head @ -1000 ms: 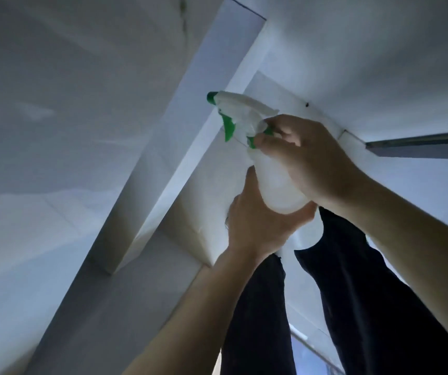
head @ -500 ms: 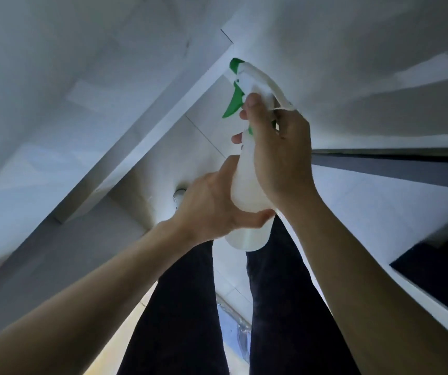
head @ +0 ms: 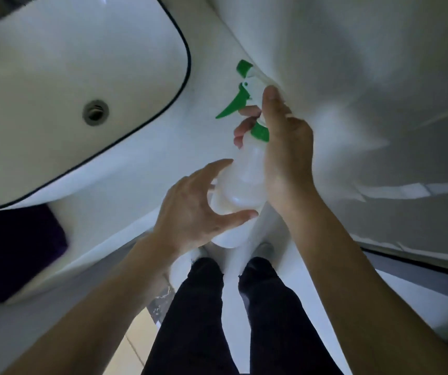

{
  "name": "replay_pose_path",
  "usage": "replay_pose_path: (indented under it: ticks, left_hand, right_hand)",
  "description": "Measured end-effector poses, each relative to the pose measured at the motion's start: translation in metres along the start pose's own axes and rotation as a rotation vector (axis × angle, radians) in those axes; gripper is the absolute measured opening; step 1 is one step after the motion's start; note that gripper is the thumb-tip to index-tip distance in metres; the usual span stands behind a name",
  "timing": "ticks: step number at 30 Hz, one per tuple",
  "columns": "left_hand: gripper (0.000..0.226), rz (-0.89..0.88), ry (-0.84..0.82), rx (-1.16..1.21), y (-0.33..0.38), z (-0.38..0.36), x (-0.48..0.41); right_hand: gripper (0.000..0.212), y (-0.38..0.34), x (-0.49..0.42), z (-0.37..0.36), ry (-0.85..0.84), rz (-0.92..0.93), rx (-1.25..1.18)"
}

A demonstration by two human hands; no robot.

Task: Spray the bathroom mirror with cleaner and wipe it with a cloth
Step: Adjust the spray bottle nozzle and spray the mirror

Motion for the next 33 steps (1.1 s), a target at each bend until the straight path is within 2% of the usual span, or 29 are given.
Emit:
replay_pose_path:
  ticks: [6,11,18,22,25,27,30,33]
  left_hand:
    - [0.093,0.175,0.225,0.128,0.000,0.077,0.027]
    - [0.081,0.275,0.346,0.232,-0.016,0.111,0.047]
    - [0.048,0.232,0.425,0.415,-0.037,0.194,0.034]
    - [0.022,0.186,0.669,0.541,-0.052,0.279,0.022]
    - [0.023,0.215,0.768,0.709,-0.062,0.306,0.010]
    - [0.021,0.244,0.774,0.834,-0.073,0.322,0.003]
    - [0.023,0.214,0.700,0.943,-0.080,0.333,-0.011]
    - [0.025,0.167,0.647,0.949,-0.083,0.336,-0.019]
  right_hand:
    - [0.052,-0.053,0.004,-0.068,-0.112,0.013,-0.045]
    - [0.057,-0.058,0.004,-0.128,-0.204,-0.047,-0.122]
    - [0.058,-0.097,0.007,-0.221,-0.358,0.075,-0.064]
    - [0.054,-0.119,0.015,-0.277,-0.432,0.201,0.013]
    - [0.055,-0.101,0.016,-0.286,-0.454,0.191,0.161]
    - [0.058,-0.088,0.020,-0.300,-0.475,0.161,0.226]
    - [0.055,-0.082,0.021,-0.317,-0.488,0.180,0.256]
    - [0.056,-0.078,0.015,-0.326,-0.498,0.210,0.265]
Point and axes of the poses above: each hand's wrist, its own x-axis away from the middle knuckle, its own z-axis out of the back of the hand, y = z × x, the point moved 10 cm from there along -x, towards the middle knuckle, and after that the axes turned 4 degrees about -x, right-handed, at the moved point
